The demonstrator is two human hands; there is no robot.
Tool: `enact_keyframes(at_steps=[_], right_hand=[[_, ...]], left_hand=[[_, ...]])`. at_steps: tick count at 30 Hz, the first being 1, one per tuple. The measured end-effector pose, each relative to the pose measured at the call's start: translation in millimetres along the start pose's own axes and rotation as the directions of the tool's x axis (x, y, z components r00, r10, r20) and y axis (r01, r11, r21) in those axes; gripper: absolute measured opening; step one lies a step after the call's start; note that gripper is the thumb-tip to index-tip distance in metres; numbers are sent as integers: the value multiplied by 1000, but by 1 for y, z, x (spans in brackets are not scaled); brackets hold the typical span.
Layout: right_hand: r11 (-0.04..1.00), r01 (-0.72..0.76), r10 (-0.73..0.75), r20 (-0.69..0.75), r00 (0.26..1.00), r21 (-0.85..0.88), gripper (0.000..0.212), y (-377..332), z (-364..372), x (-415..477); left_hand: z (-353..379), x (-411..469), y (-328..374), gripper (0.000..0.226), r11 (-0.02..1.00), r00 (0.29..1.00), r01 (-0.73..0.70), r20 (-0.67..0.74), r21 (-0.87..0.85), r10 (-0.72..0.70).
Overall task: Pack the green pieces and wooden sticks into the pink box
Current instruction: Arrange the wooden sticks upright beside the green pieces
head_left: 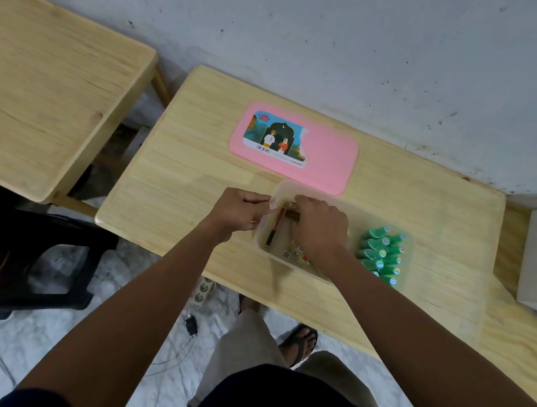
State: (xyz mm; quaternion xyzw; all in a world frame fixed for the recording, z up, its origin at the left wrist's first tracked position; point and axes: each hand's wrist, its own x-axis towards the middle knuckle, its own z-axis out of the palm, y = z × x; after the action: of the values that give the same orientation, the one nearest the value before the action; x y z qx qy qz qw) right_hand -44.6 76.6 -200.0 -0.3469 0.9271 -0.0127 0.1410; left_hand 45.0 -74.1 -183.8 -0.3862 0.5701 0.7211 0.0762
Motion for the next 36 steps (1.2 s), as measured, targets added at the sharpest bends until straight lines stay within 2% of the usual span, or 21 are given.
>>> enact_keyframes(at_steps=[4,7,12,17,22,25,30,32,34,36], right_hand=[[986,25,-16,55,998,-164,23,-3,-5,0],[987,17,-6,70,997,-160,24,-2,-5,-2],[995,-94,94,-29,995,13,20,15,3,-4],[979,-32,47,-73,996,200,26,31,3,-4],[977,37,-17,-100,995,210,22,42,5,-6],[959,79,-30,-179,983,271,22,39,7,-11],[873,88,81,-321,944,480,19,27,-6,-12],[821,72,168,-360,918,567,16,20,-16,-13],[724,51,303,-383,873,688,16,15,-24,-14],[607,-4,401,-302,865,795,17,11,-30,-14]], left_hand=[[0,1,0,32,1000,1000,7,-10,6,-7],[0,0,1,30,1000,1000,4,-2,9,-4],[-1,2,1,27,1000,1000,17,-7,27,-16],[-1,3,1,30,999,1000,24,-4,46,-24],[0,1,3,26,998,1000,20,-11,59,-19],[0,0,3,22,998,1000,18,-10,56,-17],[2,-3,5,23,998,1000,16,-11,59,-15],[3,-4,6,21,999,1000,18,-15,46,-18],[4,-4,7,20,999,1000,17,-15,45,-16],[3,-4,6,22,999,1000,15,-18,52,-14]])
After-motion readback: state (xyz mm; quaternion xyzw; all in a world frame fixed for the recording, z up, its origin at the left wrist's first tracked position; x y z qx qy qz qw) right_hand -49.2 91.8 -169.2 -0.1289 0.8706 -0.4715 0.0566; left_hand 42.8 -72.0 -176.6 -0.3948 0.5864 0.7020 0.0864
